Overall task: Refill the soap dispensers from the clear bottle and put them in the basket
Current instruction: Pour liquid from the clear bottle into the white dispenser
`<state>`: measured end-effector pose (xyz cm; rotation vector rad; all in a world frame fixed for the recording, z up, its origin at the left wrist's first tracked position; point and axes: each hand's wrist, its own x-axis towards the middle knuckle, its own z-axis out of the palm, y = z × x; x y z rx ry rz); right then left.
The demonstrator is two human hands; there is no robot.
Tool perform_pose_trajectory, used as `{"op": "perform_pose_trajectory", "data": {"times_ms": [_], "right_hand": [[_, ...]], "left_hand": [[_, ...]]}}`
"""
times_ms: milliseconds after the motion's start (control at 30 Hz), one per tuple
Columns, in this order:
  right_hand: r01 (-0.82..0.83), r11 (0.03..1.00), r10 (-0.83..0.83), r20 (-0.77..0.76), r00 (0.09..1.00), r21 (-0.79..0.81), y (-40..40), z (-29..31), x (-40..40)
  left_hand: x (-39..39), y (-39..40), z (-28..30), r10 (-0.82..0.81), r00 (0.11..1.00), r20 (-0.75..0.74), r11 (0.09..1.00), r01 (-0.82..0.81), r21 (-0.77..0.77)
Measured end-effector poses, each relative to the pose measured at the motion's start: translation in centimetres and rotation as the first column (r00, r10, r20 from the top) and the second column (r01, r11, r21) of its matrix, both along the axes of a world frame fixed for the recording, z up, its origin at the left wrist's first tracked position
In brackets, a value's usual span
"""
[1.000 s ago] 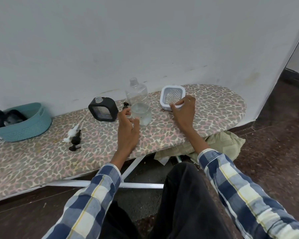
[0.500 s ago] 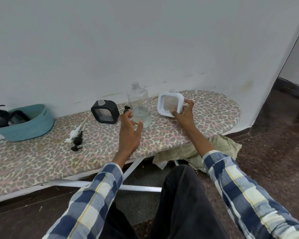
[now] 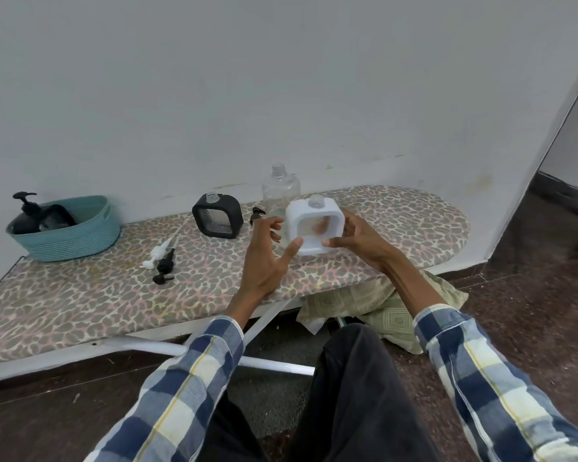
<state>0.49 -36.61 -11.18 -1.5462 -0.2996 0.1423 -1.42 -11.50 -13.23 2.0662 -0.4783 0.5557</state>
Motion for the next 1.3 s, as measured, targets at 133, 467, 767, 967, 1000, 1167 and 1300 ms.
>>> {"op": "perform_pose_trajectory", "data": {"times_ms": [133,467,767,967,1000,1167,1300], "right_hand": [[-0.058,0.992,0.063,0.043,0.997,-0.111,3.5,0.9,-0.4],[0.13,0.962,-0.03,0.379,0.925,-0.24,10.3,2.9,-0.7],[0.711,0.702,-0.59,0.534,0.606,-0.03,11.5,0.9,0.8],[0.556,0.801,-0.462,0.361,0.81,-0.221,11.3,-1.7,3.0],[0.53,0.815,-0.442,0.34,0.83,-0.235,11.4,-1.9,3.2],[0.477,0.829,-0.396,0.296,0.869,-0.291,12.4,-2.9,4.5],[0.502,0.807,-0.412,0.313,0.856,-0.312,13.0,-3.4,5.3]], "left_hand": [[-0.8,1.4,0.9,0.054,0.998,0.027,0.998,-0.055,0.009],[-2.0,9.1,0.4,0.404,0.914,0.019,0.905,-0.397,-0.149],[1.1,12.0,0.0,0.432,0.899,-0.077,0.874,-0.438,-0.212],[3.1,12.5,-1.1,0.373,0.925,-0.078,0.904,-0.381,-0.194],[3.2,12.7,-1.3,0.365,0.928,-0.075,0.907,-0.373,-0.198],[3.3,12.9,-1.7,0.286,0.954,-0.084,0.932,-0.298,-0.206],[3.6,12.9,-1.8,0.246,0.961,-0.127,0.938,-0.269,-0.22]]}}
